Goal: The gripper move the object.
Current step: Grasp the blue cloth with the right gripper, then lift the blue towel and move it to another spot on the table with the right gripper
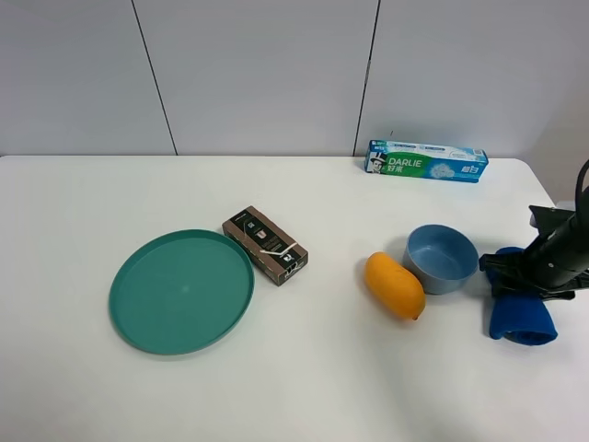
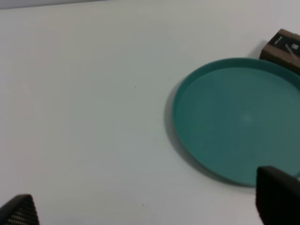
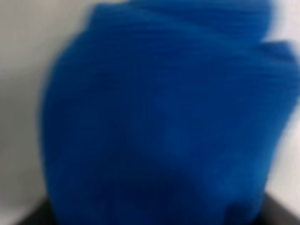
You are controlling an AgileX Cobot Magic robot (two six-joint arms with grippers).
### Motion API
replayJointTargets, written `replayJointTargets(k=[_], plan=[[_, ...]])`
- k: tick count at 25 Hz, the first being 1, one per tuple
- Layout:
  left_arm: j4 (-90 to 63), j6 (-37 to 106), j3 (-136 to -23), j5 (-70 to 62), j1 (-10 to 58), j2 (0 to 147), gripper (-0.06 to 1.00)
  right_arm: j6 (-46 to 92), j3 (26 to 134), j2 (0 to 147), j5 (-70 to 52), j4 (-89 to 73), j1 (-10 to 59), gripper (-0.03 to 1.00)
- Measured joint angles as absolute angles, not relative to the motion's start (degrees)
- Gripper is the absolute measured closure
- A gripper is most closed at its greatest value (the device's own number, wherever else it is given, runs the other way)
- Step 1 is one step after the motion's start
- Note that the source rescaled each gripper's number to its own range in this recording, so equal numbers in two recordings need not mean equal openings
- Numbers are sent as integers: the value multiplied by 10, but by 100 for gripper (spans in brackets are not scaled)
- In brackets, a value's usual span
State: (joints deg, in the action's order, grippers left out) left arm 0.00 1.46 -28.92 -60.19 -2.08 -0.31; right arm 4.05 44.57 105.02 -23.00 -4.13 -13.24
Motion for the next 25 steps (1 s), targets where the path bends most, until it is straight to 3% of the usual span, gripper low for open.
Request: replayJointTargets(k=[1,10,14,19,25], plan=[[0,15,-289,-602,-21,-3,-6,38,446,1046,-243,-41,-132,96],[0,15,-289,-602,-21,-3,-6,45,445,850,-473,-47,-132,97],[0,15,-289,-602,-21,-3,-6,102,446,727,-512,-97,-123,97],[0,15,-289,-602,-21,-3,-6,134,503,682,-526,-135,-54,97],[0,15,-289,-602,-21,-3,-6,113,675,780,-539,-91,58,97]])
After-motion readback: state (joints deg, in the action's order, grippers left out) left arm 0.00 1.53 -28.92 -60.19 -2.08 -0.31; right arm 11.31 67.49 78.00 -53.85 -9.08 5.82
